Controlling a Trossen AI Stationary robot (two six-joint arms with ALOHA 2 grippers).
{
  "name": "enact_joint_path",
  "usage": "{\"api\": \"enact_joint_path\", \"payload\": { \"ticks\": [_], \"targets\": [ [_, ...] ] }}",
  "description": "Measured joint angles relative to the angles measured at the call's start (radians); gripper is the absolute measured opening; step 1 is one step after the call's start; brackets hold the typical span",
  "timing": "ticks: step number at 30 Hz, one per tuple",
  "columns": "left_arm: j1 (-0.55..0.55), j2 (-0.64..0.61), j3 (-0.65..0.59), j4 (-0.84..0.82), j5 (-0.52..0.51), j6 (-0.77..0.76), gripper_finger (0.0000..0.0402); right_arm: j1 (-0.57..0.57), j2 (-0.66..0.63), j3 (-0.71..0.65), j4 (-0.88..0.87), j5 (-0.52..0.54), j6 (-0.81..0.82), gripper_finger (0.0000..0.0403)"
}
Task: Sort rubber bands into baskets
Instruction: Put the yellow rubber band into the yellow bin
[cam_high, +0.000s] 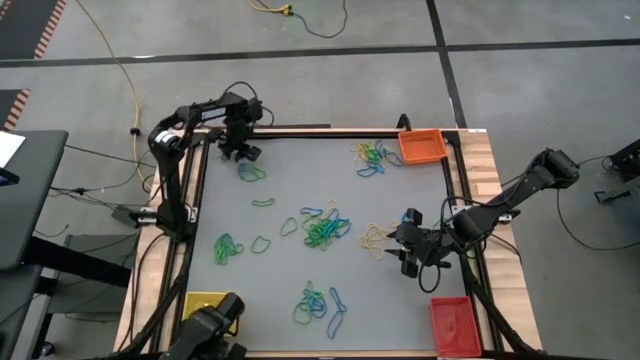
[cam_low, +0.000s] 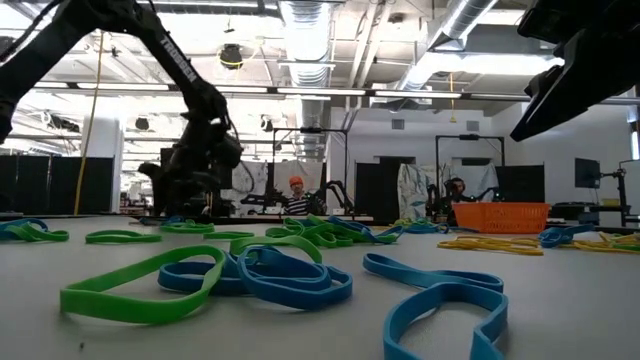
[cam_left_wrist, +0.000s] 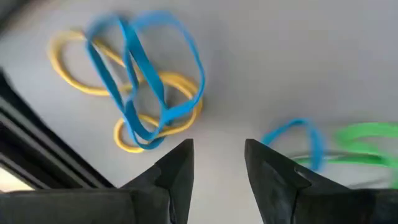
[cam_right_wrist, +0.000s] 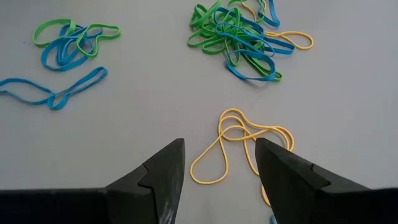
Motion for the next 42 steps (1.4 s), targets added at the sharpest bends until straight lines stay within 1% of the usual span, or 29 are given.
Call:
{"api": "enact_joint_path", "payload": {
  "ticks": [7, 9, 13, 17, 20, 26, 34, 38, 42],
  "targets": [
    [0.014, -0.018, 0.077, -0.013, -0.009, 0.005, 0.0131, 0.000, 0.000, 0.000, 0.000, 0.000, 0.000, 0.0224],
    [0.025, -0.016, 0.077, -0.014, -0.003, 0.003, 0.0127, 0.000, 0.000, 0.000, 0.000, 0.000, 0.000, 0.0224],
    [0.044, 0.021, 0.052, -0.042, 0.049, 0.002, 0.0116, 0.000, 0.000, 0.000, 0.000, 0.000, 0.000, 0.0224],
    [0.043, 0.073, 0.049, -0.068, -0.001, 0.007, 0.0110, 0.000, 0.000, 0.000, 0.000, 0.000, 0.000, 0.0224],
    [0.043, 0.097, 0.049, -0.060, 0.011, 0.013, 0.0110, 0.000, 0.000, 0.000, 0.000, 0.000, 0.000, 0.0224],
    [0.047, 0.104, 0.050, -0.062, 0.028, 0.028, 0.0108, 0.000, 0.000, 0.000, 0.000, 0.000, 0.000, 0.0224],
    [0.048, 0.106, 0.066, -0.125, 0.009, 0.062, 0.0076, 0.000, 0.000, 0.000, 0.000, 0.000, 0.000, 0.0224],
    [0.032, 0.106, 0.079, -0.124, 0.006, 0.083, 0.0080, 0.000, 0.000, 0.000, 0.000, 0.000, 0.000, 0.0224],
    [0.025, 0.106, 0.085, -0.089, 0.000, 0.090, 0.0099, 0.000, 0.000, 0.000, 0.000, 0.000, 0.000, 0.0224]
  ]
}}
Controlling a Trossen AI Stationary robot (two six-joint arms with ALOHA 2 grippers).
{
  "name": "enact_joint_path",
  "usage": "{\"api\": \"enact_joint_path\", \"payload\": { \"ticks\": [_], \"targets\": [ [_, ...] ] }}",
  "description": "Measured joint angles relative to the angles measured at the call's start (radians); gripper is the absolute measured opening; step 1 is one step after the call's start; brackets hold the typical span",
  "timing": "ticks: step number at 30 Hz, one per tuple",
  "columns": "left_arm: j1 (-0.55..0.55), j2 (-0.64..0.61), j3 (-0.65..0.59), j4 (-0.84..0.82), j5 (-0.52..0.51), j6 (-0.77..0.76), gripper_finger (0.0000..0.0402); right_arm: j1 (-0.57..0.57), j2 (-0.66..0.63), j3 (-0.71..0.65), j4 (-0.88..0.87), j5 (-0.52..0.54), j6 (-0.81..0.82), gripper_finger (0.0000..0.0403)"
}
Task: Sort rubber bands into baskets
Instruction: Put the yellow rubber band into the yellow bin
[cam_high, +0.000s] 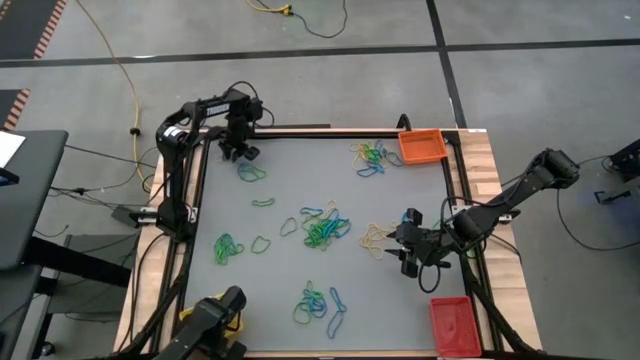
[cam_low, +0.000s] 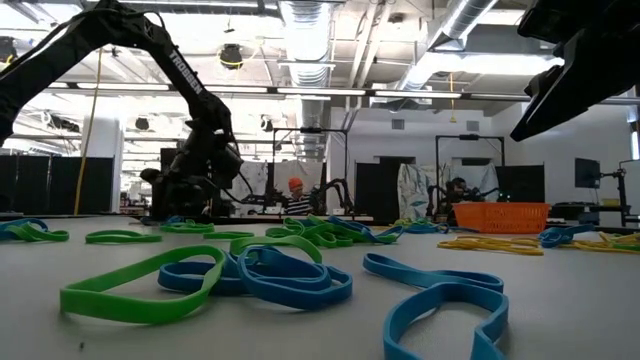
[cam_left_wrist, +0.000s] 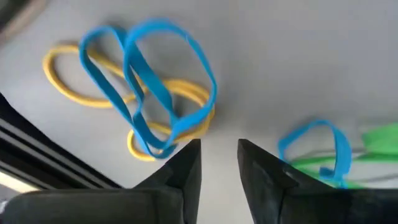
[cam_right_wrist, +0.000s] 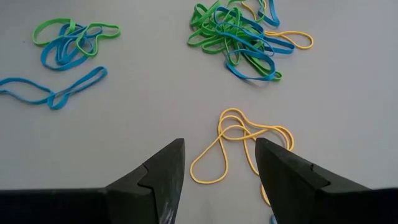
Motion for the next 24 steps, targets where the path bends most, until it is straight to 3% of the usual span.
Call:
{"api": "enact_joint_path", "payload": {
  "ticks": [11, 24],
  "targets": [
    [0.003, 0.000, 0.000, 0.016, 0.009, -0.007, 0.0155, 0.000, 0.000, 0.000, 0.000, 0.000, 0.000, 0.0224],
    [0.009, 0.000, 0.000, 0.054, 0.008, 0.006, 0.0160, 0.000, 0.000, 0.000, 0.000, 0.000, 0.000, 0.0224]
  ]
}}
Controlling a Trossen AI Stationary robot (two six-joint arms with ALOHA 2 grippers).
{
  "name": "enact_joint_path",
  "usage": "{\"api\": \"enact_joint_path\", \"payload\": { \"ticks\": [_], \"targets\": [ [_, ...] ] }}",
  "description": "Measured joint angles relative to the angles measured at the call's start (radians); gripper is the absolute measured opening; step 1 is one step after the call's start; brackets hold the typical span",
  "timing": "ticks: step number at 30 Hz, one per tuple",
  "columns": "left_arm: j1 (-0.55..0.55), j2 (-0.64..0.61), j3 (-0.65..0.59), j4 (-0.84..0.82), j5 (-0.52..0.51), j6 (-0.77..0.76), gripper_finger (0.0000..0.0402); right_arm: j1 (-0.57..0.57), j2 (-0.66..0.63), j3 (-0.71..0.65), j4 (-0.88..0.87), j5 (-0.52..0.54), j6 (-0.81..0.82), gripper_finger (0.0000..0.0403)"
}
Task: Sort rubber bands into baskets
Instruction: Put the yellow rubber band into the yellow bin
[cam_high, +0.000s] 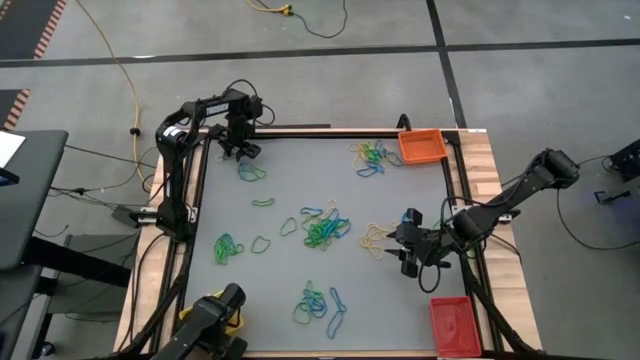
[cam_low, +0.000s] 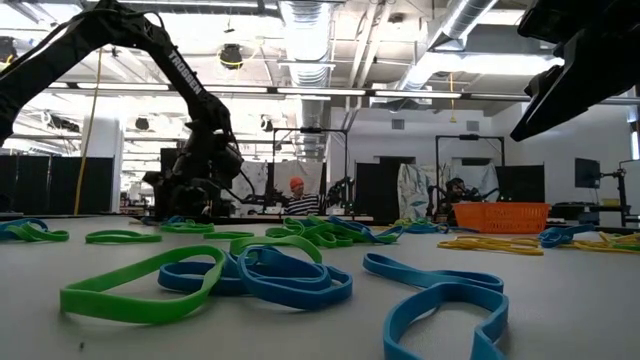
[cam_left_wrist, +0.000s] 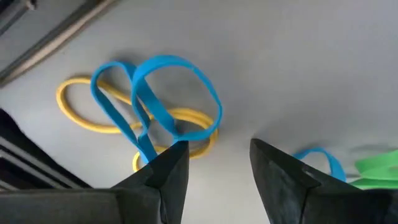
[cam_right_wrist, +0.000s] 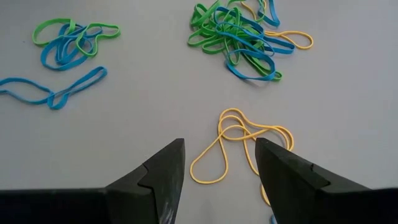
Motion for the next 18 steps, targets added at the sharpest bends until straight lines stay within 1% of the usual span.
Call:
{"api": "enact_joint_path", "payload": {
  "ticks": [7, 9, 11, 15, 18],
  "targets": [
    [0.013, 0.000, 0.000, -0.006, 0.034, 0.000, 0.0160, 0.000, 0.000, 0.000, 0.000, 0.000, 0.000, 0.0224],
    [0.013, 0.000, 0.000, -0.005, 0.071, 0.007, 0.0156, 0.000, 0.000, 0.000, 0.000, 0.000, 0.000, 0.0224],
    [0.012, 0.000, 0.000, -0.005, 0.102, 0.015, 0.0148, 0.000, 0.000, 0.000, 0.000, 0.000, 0.000, 0.0224],
    [0.012, 0.000, -0.001, -0.004, 0.075, 0.018, 0.0125, 0.000, 0.000, 0.000, 0.000, 0.000, 0.000, 0.0224],
    [0.012, 0.008, -0.001, -0.010, 0.088, 0.020, 0.0104, 0.000, 0.000, 0.000, 0.000, 0.000, 0.000, 0.0224]
  ]
}}
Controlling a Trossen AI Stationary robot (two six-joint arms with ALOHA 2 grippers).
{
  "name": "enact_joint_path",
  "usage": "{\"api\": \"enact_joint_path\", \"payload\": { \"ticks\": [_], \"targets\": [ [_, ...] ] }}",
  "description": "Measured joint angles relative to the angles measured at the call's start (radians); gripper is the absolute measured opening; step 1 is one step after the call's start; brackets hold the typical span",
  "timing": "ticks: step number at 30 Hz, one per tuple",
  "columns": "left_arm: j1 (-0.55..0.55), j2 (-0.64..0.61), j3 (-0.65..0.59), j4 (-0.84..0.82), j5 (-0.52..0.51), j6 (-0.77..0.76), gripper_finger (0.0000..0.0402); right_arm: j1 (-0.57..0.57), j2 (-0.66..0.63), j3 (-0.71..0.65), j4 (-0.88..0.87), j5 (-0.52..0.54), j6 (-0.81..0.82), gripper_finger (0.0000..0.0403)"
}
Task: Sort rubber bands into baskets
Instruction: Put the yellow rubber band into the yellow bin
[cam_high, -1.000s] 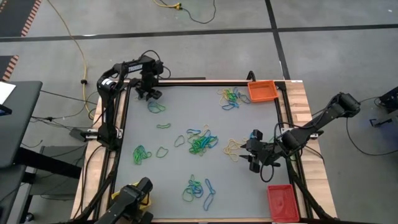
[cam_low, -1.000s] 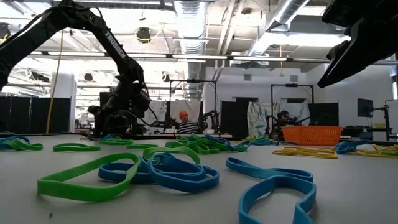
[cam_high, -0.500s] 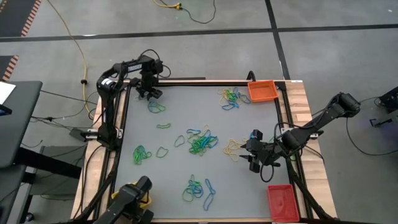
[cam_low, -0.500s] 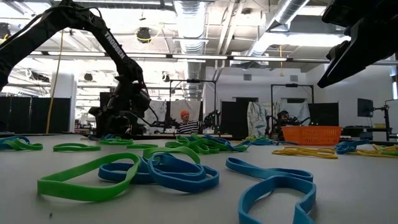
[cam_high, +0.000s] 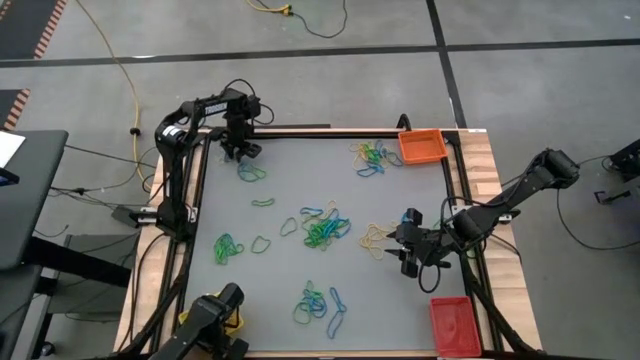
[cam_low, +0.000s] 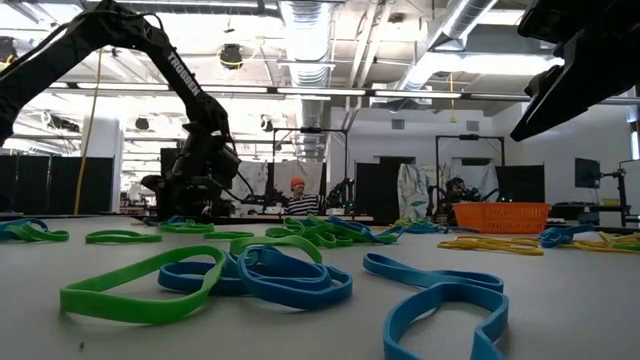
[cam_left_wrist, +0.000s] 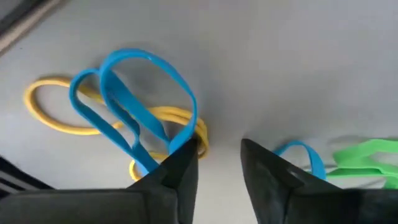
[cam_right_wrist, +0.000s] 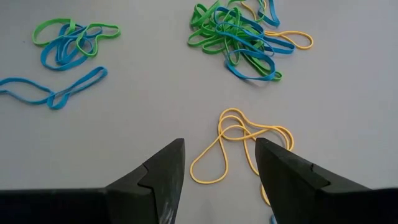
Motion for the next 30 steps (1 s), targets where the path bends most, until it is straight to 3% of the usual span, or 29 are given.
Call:
{"api": "enact_joint_path", "payload": {
  "ticks": [6, 14, 24, 30],
  "targets": [
    [-0.007, 0.026, 0.004, -0.018, -0.004, 0.036, 0.0062, 0.000, 0.000, 0.000, 0.000, 0.000, 0.000, 0.0224],
    [-0.015, 0.035, 0.025, -0.063, -0.086, 0.055, 0.0006, 0.000, 0.000, 0.000, 0.000, 0.000, 0.000, 0.0224],
    [-0.071, 0.036, 0.073, -0.125, -0.095, 0.066, 0.0000, 0.000, 0.000, 0.000, 0.000, 0.000, 0.000, 0.0224],
    [-0.119, 0.035, 0.178, -0.244, -0.100, 0.078, 0.0000, 0.000, 0.000, 0.000, 0.000, 0.000, 0.000, 0.0224]
  ]
}}
